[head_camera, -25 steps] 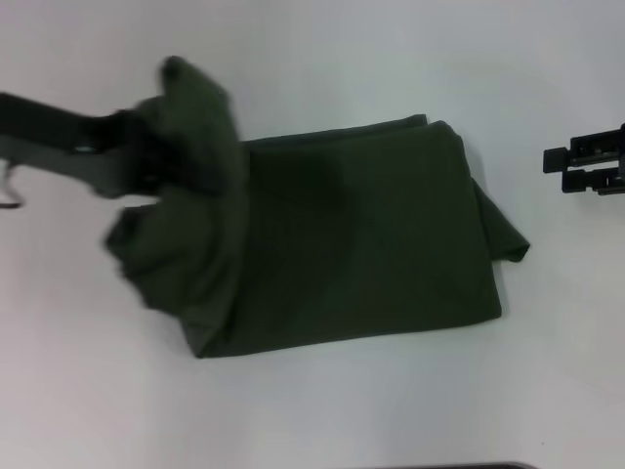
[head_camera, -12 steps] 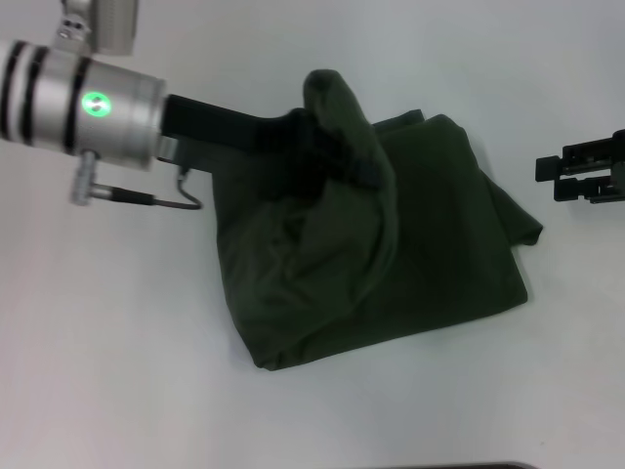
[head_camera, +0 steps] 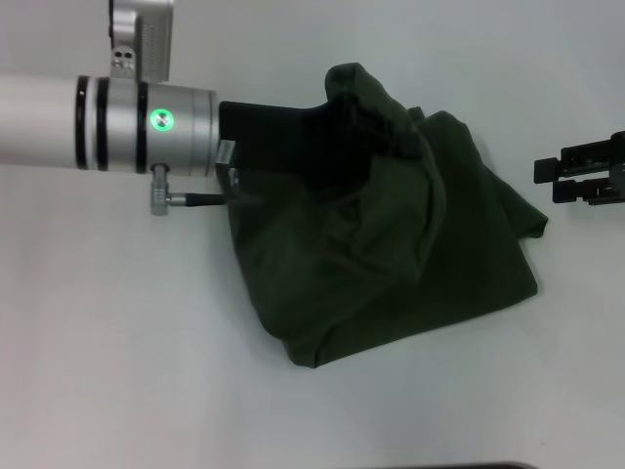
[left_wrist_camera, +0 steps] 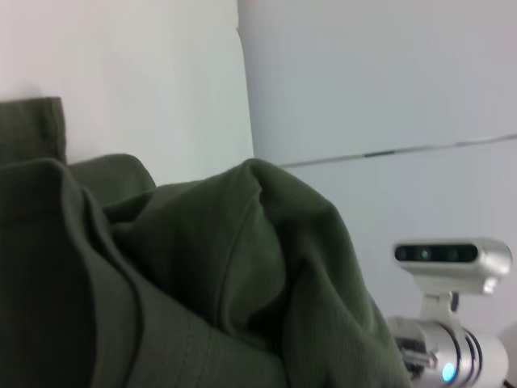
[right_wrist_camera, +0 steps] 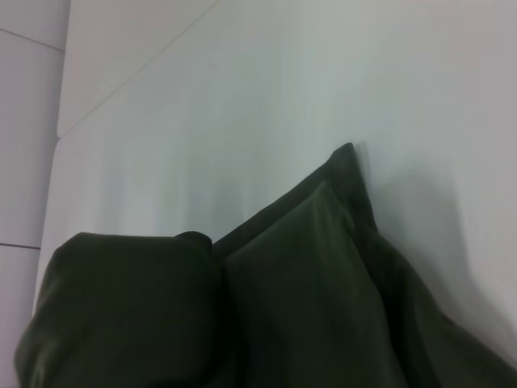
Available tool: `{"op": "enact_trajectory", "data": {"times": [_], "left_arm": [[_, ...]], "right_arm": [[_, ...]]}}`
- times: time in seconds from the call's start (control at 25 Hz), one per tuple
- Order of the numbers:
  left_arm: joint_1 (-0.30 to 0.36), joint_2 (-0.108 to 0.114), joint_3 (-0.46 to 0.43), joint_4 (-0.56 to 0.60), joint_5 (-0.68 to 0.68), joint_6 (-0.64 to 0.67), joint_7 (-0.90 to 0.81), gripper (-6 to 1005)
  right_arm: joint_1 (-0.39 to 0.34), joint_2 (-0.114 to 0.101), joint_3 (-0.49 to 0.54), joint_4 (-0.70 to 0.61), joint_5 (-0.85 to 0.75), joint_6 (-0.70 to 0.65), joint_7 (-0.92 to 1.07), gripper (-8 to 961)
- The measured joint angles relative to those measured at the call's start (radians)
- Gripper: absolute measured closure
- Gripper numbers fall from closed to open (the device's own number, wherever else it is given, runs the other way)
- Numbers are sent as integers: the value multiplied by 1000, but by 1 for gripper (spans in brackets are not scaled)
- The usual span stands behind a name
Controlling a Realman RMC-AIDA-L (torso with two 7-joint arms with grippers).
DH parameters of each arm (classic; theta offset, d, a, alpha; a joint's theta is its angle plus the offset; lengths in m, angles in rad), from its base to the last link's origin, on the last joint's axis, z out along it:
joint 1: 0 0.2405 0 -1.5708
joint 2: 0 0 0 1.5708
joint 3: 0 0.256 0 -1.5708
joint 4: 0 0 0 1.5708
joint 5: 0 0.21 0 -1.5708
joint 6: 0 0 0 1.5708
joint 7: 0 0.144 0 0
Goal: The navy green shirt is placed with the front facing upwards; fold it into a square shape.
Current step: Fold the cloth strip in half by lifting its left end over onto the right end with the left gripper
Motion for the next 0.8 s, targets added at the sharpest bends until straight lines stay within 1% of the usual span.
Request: {"op": "enact_trajectory", "data": {"times": [0.04, 0.24, 0.4, 0.8], "left_arm": [[-2, -1, 0, -28, -14, -29, 10, 893], [-13, -4, 2, -96, -29, -89, 37, 881], [-17, -9, 0, -131, -42, -124, 53, 871], [-25, -9, 1, -164, -81, -149, 60, 847]], "right_arm": [[0, 0, 0, 0, 0, 1, 0, 359], [0, 1, 0, 0, 2, 5, 0, 358], [0, 1, 0, 0, 4, 7, 0, 358], [0, 4, -7, 1, 3, 12, -1, 358]]}}
